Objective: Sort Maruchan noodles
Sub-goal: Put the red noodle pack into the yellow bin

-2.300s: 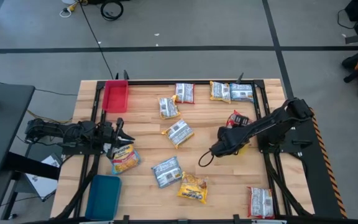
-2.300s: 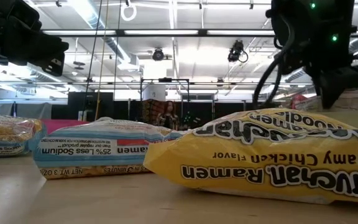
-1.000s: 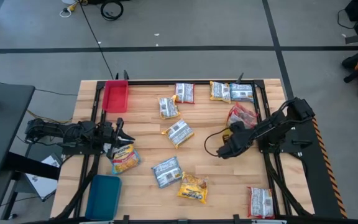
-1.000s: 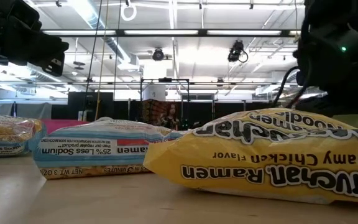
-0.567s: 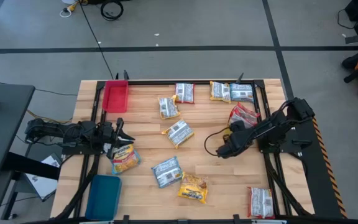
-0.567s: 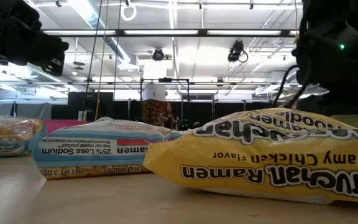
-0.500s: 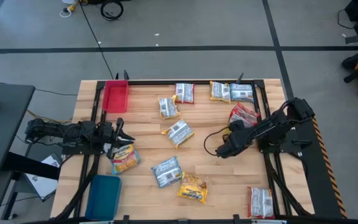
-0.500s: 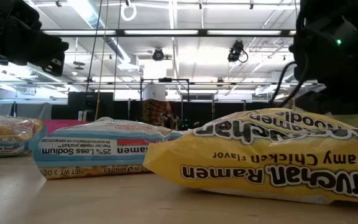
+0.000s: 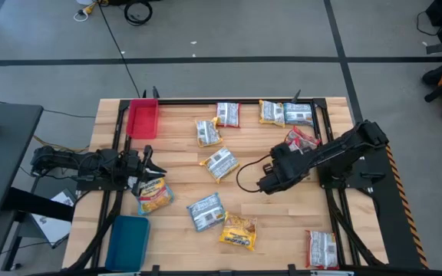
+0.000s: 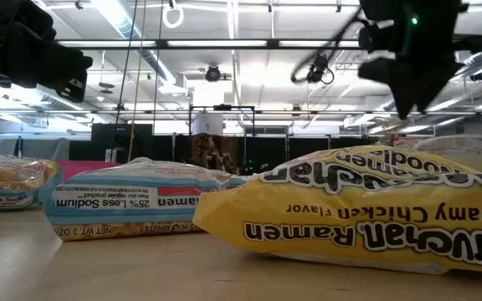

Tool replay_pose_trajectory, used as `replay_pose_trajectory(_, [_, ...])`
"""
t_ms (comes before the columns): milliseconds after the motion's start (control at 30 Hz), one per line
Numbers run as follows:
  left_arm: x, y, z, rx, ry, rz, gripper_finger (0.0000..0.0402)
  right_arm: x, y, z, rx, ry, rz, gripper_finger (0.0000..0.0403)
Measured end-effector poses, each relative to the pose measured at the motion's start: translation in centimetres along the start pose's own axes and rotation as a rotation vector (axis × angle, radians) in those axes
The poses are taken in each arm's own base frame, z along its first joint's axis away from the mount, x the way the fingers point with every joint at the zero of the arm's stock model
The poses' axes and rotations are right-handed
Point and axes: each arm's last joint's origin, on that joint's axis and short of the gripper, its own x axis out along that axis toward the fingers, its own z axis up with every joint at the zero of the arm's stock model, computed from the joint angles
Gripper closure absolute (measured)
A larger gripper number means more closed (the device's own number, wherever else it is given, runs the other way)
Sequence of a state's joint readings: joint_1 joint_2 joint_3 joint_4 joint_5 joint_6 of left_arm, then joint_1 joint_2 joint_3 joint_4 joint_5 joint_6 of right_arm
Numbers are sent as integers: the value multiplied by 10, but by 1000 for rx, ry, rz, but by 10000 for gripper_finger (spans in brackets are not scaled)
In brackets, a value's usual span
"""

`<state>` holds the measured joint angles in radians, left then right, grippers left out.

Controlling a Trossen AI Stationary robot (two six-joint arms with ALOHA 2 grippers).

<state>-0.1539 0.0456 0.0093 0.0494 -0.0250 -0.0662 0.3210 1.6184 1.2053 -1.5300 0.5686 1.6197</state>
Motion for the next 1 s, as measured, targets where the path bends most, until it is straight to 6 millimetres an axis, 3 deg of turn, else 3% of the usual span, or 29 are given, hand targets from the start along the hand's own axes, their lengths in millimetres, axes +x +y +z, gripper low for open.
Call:
replay_pose_trajectory(200, [0, 0, 0, 0, 0, 0, 340, -27, 8, 5, -46, -54, 146, 202])
replay_pose_trajectory(533, [0, 0, 0, 0, 1, 0, 340, -57, 46, -13, -121, -112, 552, 203])
replay_pose_trajectory(1000, [0, 0, 0, 0, 0, 0, 340, -55, 119, -37, -254, -133, 848, 204])
